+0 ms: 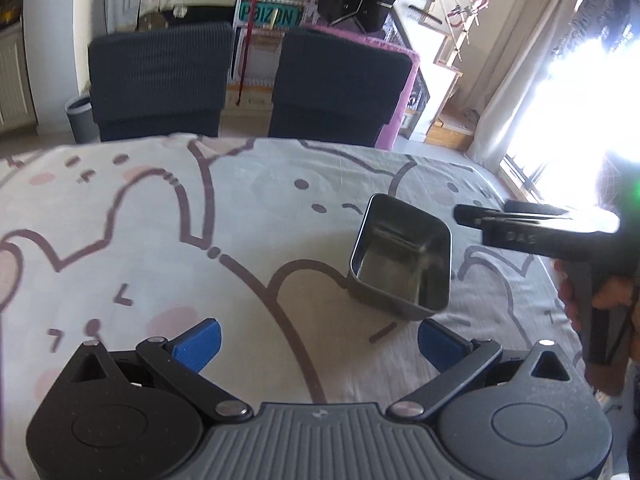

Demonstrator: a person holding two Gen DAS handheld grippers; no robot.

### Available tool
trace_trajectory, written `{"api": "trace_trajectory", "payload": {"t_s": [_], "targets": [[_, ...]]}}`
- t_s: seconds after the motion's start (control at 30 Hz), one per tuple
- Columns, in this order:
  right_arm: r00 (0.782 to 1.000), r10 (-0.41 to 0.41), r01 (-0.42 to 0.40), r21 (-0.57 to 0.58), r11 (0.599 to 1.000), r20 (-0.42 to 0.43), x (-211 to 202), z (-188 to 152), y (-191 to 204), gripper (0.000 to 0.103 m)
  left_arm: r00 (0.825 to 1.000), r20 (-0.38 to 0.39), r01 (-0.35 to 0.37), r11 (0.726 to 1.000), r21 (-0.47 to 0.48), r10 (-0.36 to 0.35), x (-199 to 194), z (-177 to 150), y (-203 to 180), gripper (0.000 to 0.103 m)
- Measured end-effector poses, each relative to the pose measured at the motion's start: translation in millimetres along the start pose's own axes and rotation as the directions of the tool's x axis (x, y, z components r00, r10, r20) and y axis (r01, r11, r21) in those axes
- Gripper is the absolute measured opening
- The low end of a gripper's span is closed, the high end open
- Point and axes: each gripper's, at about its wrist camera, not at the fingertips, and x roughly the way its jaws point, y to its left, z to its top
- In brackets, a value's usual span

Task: Organize plates and bowls
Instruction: 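Reach both grippers to the smaller steel rectangular tray on the cloth, then grasp the small steel tray rim with the left gripper while the right grasps its other rim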

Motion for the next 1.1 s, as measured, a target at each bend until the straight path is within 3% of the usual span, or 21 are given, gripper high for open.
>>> {"api": "trace_trajectory", "payload": {"t_s": [0.1,0.23,0.37,0.47,0.57,0.8,1.1], "targets": [[0.998,0.024,-0.032,-0.144,0.989,-0.057,30.7,11.6,9.8,0.076,0.997,-0.050,0.056,0.997,-0.049,-0.058,15.9,9.9,5.7,0.099],[0.988,0.031,-0.069,-0.249,0.966,-0.153,71.2,20.7,17.3,0.055,0.981,-0.105,0.151,0.983,-0.105,-0.161,31.9,13.6,7.0,0.089],[0.975,0.054,-0.113,-0.275,0.955,-0.215,99.0,21.8,21.0,0.044,0.959,-0.150,0.213,0.962,-0.169,-0.239,48.2,9.6,6.8,0.076],[0.968,0.078,-0.143,-0.267,0.953,-0.237,105.6,22.9,22.8,0.030,0.938,-0.173,0.257,0.938,-0.231,-0.299,56.9,6.6,6.3,0.067],[0.966,0.070,-0.134,-0.251,0.959,-0.249,102.6,22.3,18.9,0.024,0.935,-0.155,0.276,0.929,-0.247,-0.319,58.8,7.4,5.0,0.065],[0.954,0.044,-0.056,-0.034,0.998,-0.296,74.2,-2.2,-4.9,0.013,0.955,-0.086,0.258,0.936,-0.239,-0.285,61.4,13.7,5.5,0.057],[0.939,0.145,-0.079,0.215,0.973,-0.313,23.3,-48.7,-16.8,0.013,0.966,-0.079,0.217,0.938,-0.269,-0.246,82.3,12.9,3.1,0.045]]}}
